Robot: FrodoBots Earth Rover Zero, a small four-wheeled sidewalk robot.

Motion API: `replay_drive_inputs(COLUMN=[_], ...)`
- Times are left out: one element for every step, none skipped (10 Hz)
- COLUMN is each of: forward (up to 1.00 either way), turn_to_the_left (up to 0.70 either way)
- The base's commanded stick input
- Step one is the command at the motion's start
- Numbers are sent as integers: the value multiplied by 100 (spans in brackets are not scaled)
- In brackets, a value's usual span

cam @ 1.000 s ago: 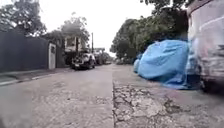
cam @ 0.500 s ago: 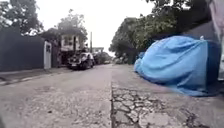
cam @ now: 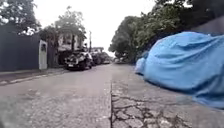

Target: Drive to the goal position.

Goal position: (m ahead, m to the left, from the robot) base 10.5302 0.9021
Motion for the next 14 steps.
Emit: replay_drive_inputs(forward=[100, 100, 100, 100, 100, 100, 100, 100, 100, 100, 100, 100, 100, 100], turn_to_the_left=[0, 0, 0, 0, 0, 0, 0, 0, 0, 0, 0, 0, 0, 0])
